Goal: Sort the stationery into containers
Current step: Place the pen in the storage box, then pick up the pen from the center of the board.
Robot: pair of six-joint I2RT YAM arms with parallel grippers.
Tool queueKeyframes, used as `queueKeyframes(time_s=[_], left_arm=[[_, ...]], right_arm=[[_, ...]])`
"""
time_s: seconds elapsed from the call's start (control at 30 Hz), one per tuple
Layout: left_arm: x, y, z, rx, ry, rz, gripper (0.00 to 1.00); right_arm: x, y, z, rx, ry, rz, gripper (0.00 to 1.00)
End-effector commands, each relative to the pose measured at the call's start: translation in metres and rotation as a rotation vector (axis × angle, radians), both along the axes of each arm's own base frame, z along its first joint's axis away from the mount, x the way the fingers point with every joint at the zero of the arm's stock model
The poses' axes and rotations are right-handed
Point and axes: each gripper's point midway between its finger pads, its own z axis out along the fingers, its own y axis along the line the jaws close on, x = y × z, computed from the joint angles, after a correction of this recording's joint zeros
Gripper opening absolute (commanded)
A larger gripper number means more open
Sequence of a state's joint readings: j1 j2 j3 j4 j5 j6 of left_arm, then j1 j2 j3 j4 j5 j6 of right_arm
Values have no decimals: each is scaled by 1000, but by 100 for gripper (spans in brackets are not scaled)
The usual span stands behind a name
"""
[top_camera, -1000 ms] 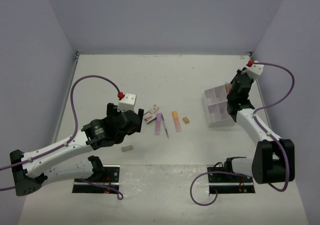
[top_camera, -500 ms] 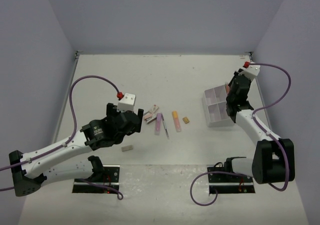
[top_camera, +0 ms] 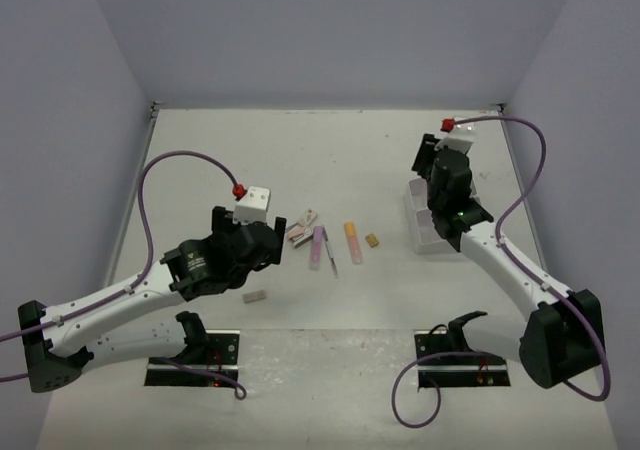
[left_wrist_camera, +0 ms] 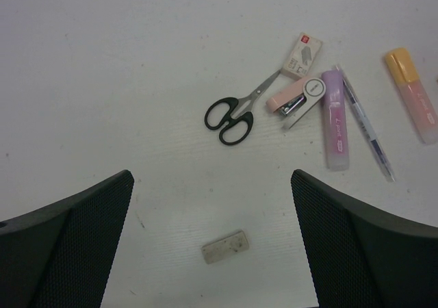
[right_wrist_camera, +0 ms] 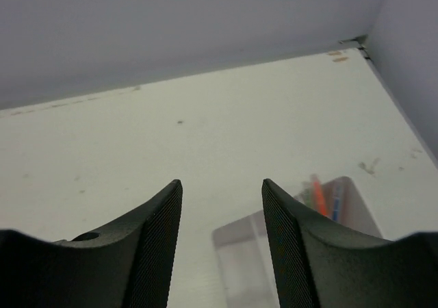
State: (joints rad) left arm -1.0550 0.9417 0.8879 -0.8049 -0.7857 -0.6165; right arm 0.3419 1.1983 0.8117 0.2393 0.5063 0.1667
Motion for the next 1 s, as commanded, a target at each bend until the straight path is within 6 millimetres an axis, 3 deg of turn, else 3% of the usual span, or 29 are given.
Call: queueKeyframes(time_s=[0.0, 0.1, 0.23, 0.37, 0.57, 0.97], left_arm=[[3, 23, 17, -9, -68, 127, 100], [1, 45, 31, -45, -120, 229, 100], [-3, 55, 46, -132, -165, 248, 100], [-5, 56, 50, -169, -177, 237, 100], [-3, 49, 46, -145, -160, 212, 100], [-2, 45, 43, -132, -149, 195, 100]], right_arm=[[-31, 75, 9, 136, 137, 210, 52], [-72, 141, -41, 142, 418, 357, 46], [-108, 203, -101, 67, 682, 431, 37], [-125, 242, -145, 28, 812, 496, 30], [-126, 264, -174, 0, 878, 530, 29], [-115, 264, -208, -89, 942, 481, 27]])
